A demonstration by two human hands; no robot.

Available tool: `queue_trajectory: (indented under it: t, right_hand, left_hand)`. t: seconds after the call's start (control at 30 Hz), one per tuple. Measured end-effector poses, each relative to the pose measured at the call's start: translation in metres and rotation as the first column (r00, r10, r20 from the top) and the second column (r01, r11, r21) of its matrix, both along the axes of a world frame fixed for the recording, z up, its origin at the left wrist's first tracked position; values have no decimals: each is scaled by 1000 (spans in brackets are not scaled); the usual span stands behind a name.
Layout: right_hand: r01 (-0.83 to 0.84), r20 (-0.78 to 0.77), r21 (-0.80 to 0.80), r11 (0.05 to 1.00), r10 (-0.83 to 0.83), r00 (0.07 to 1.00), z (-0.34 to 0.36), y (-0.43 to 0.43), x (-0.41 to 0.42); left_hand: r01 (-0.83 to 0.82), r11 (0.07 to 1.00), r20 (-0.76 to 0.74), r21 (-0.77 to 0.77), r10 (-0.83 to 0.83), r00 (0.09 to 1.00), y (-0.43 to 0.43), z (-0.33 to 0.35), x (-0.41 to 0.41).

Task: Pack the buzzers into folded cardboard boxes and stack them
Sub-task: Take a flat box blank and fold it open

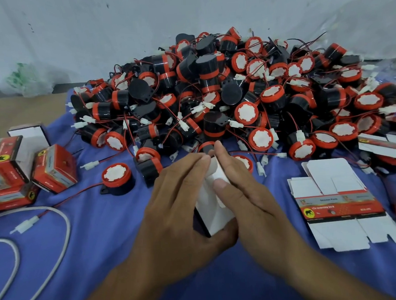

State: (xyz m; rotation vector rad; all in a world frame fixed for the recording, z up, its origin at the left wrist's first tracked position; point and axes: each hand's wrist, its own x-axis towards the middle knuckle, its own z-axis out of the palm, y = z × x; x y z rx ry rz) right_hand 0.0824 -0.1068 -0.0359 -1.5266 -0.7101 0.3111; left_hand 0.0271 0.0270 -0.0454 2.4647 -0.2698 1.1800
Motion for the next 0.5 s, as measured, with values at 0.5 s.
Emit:
queue_trajectory:
  t: [0.5]
  right_hand:
    - [69,56,49,996,-72,996,0,5,-3]
  left_hand:
    - [-3,1000,9,-7,3,1000,0,1,-1]
